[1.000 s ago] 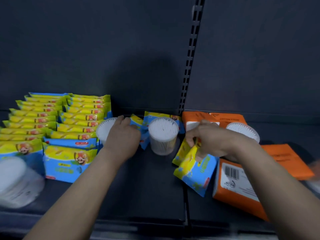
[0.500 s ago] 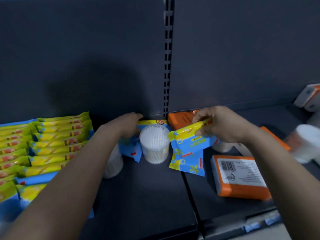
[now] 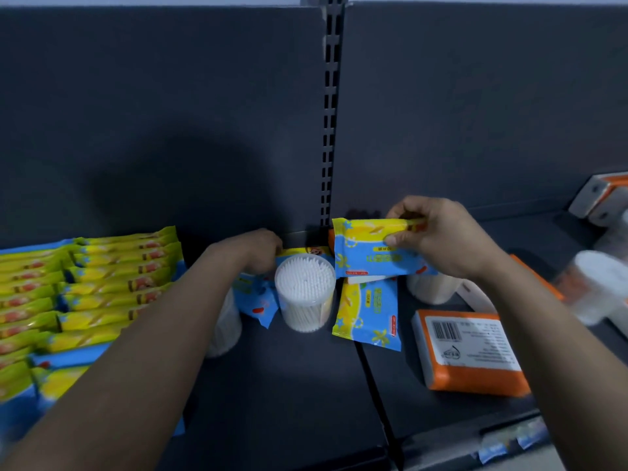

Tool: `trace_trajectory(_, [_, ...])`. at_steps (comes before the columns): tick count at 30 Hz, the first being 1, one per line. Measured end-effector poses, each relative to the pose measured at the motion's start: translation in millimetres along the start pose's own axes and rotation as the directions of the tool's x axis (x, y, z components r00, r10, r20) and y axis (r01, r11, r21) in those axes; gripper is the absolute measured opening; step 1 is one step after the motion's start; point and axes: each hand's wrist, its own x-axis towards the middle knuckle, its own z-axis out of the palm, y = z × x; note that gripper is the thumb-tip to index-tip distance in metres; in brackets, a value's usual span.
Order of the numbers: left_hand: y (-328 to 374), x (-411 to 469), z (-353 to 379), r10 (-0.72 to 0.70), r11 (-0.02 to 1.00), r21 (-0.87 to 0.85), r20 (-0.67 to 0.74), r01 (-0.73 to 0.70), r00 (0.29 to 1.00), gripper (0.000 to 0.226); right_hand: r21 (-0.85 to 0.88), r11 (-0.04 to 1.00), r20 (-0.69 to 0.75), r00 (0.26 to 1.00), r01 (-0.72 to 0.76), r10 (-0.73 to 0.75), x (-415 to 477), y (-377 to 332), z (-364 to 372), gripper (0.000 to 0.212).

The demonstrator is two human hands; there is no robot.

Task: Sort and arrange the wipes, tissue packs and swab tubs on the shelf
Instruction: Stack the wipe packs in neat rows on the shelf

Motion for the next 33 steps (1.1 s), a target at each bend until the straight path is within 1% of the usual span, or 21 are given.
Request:
trace_trajectory(4, [-1,-6,5,-0.009,0.992,-0.122,0.020,0.012,1.000,0.032,-0.012,1.000,-0.030,1.000,0.008,-0.008,-1,-3,1,0.016])
trace_trajectory(6, [-3,-7,8,-0.022,0.986,-0.164,-0.005,0.020,1.000,0.036,-0.009,1.000,-0.048,0.999,0.008,-0.009,-3,-4,4,0.017])
trace_trajectory(10, [-3,-9,11,-0.071,0.990,-0.129,-0.103,0.058,0.992,0.060,-0.012,1.000,-0.109,0.994,-0.003,0.002,-10,-6,5,0.016])
trace_trajectory(11, [-2,-10,10,-0.070,0.987,-0.150,-0.123,0.051,0.990,0.059,-0.013,1.000,-0.131,0.991,-0.006,0.004,-12,-7,4,0.015])
trace_trajectory(13, [0,-15,6,-0.047,0.975,-0.224,-0.190,0.003,0.981,0.046,-0.003,1.000,-0.178,0.984,-0.007,0.006,-15,-9,3,0.016])
trace_trajectory(15, [-1,-22,0,-0.034,0.960,-0.273,-0.317,-0.057,0.948,0.034,-0.009,1.000,-0.228,0.974,-0.001,-0.001,-19,-12,5,0.017])
trace_trajectory(16, [-1,-26,-4,-0.037,0.952,-0.296,-0.379,-0.083,0.925,0.031,-0.020,1.000,-0.253,0.967,0.002,-0.007,-22,-14,6,0.018])
trace_trajectory(19, [-3,-43,-19,-0.082,0.933,-0.337,-0.540,-0.127,0.838,0.028,-0.033,0.999,-0.318,0.948,0.019,-0.028,-28,-23,7,0.018])
trace_trajectory(21, [-6,-60,-29,-0.127,0.911,-0.381,-0.621,-0.156,0.773,0.027,-0.037,0.999,-0.348,0.936,0.037,-0.048,-32,-31,8,0.018])
trace_trajectory(23, [-9,-80,-38,-0.146,0.888,-0.419,-0.648,-0.191,0.747,0.027,-0.014,0.998,-0.378,0.924,0.059,-0.060,-36,-38,8,0.018])
trace_trajectory(25, [-12,-100,-43,-0.139,0.875,-0.435,-0.647,-0.212,0.750,0.028,0.020,0.997,-0.399,0.915,0.080,-0.066,-39,-47,8,0.018])
trace_trajectory(29, [-18,-142,-41,-0.161,0.854,-0.466,-0.660,-0.232,0.734,0.025,0.068,0.989,-0.368,0.925,0.131,-0.097,-45,-68,17,0.015])
trace_trajectory(31, [-23,-166,-37,-0.214,0.860,-0.470,-0.683,-0.197,0.698,0.024,0.096,0.981,-0.330,0.935,0.168,-0.128,-49,-80,24,0.015])
trace_trajectory(33, [-29,-193,-33,-0.279,0.864,-0.479,-0.713,-0.155,0.643,0.024,0.116,0.970,-0.300,0.938,0.215,-0.173,-53,-91,32,0.014])
